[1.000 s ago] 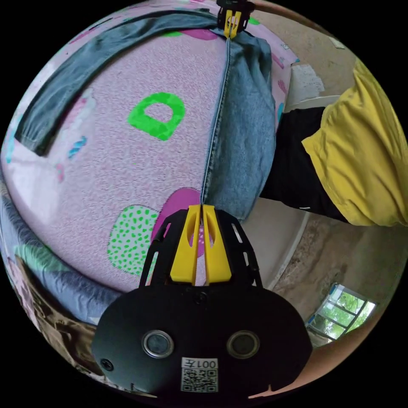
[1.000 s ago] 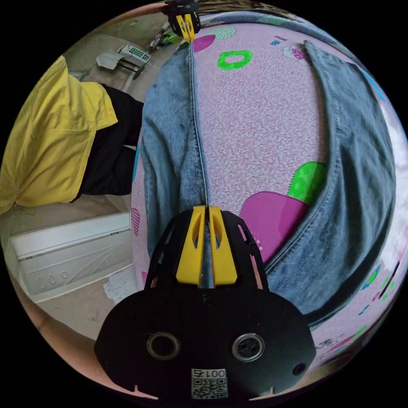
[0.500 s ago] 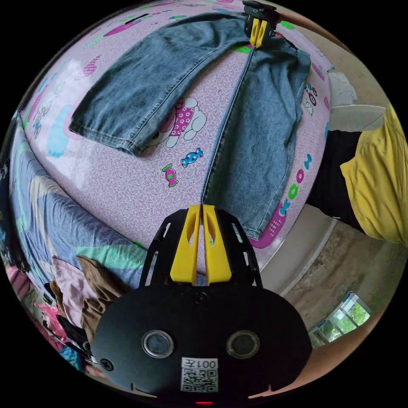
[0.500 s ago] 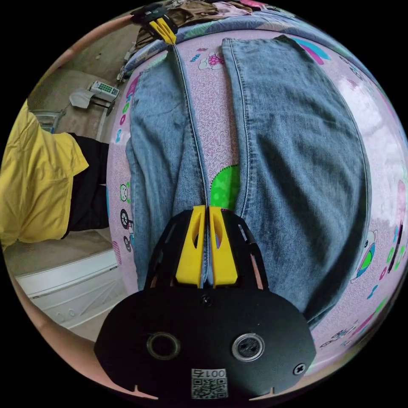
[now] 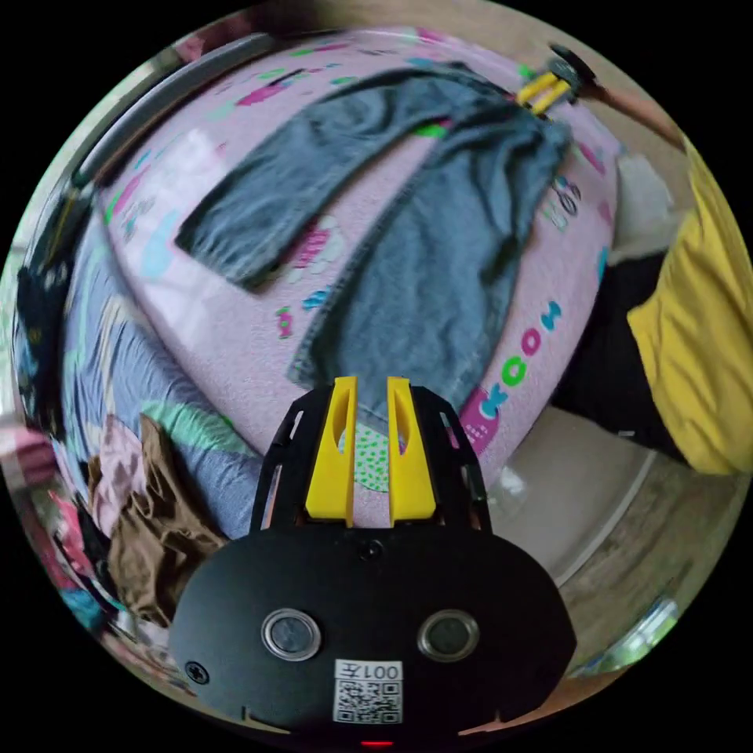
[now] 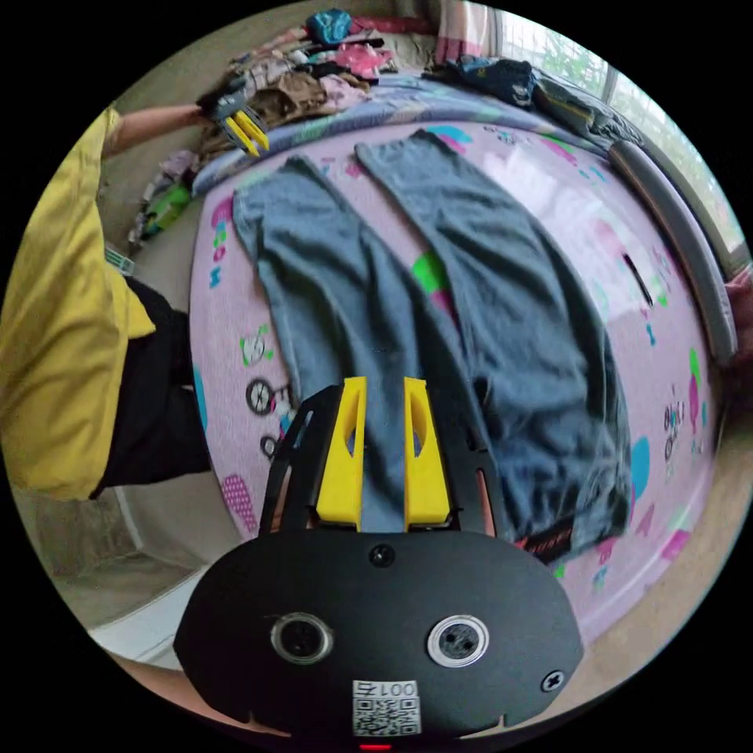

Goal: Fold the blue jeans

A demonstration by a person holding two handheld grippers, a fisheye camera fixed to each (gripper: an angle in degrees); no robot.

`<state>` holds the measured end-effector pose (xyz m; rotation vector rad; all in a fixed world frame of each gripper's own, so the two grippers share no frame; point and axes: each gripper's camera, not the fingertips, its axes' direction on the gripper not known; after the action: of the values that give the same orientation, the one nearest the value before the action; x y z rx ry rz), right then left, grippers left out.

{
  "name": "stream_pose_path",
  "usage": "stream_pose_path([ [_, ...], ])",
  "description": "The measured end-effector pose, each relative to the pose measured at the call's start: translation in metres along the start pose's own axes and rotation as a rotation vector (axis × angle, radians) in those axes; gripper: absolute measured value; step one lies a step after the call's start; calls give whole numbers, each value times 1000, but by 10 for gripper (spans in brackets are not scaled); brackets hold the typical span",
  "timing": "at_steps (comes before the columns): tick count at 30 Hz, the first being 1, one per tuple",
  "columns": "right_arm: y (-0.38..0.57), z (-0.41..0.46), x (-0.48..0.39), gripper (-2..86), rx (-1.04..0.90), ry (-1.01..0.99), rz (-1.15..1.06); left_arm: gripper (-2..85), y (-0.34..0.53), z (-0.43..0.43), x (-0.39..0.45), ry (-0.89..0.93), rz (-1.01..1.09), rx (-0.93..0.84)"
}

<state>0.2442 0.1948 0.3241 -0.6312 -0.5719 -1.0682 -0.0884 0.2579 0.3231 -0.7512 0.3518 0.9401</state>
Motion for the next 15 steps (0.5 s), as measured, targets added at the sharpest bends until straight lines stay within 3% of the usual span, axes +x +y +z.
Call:
stream_pose_path([
  [5, 44, 29, -64, 78, -147, 118, -61, 41, -19, 25, 84, 89, 104, 1],
  [15, 54, 56, -93, 56, -218, 232, -194, 44, -37, 42, 121, 5, 184, -87],
])
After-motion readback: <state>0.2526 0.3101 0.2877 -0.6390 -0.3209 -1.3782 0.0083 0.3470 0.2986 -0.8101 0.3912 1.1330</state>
